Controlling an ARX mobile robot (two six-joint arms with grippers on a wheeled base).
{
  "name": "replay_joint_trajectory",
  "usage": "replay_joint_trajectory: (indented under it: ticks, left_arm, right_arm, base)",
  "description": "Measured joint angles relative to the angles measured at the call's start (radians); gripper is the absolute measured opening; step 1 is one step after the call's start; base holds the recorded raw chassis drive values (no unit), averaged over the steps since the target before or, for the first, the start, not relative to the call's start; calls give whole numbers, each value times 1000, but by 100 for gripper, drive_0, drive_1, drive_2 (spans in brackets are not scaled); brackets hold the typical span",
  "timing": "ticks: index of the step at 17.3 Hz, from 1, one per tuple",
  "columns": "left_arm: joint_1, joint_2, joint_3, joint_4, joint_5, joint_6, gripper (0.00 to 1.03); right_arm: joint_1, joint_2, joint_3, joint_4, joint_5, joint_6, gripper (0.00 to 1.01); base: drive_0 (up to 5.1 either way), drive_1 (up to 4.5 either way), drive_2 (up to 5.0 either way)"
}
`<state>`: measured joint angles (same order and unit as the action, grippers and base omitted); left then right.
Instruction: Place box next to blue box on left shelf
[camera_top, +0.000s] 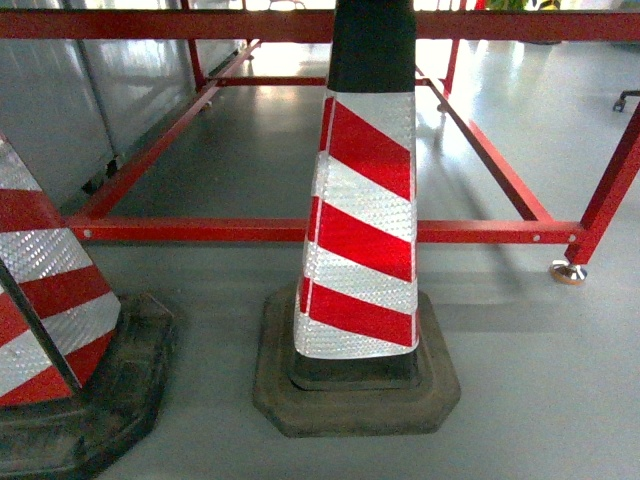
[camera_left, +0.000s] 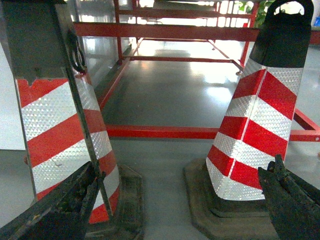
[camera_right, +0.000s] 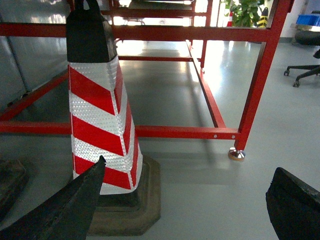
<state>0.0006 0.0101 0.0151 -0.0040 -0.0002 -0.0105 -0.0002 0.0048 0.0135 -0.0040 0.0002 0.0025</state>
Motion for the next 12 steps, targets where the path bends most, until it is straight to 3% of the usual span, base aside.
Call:
replay_joint_trajectory:
  ticks: [12]
  left_arm:
    - [0, 0, 0, 0, 0, 0, 98]
  right_arm:
    - [0, 0, 0, 0, 0, 0, 98]
  base:
    - [0, 0, 0]
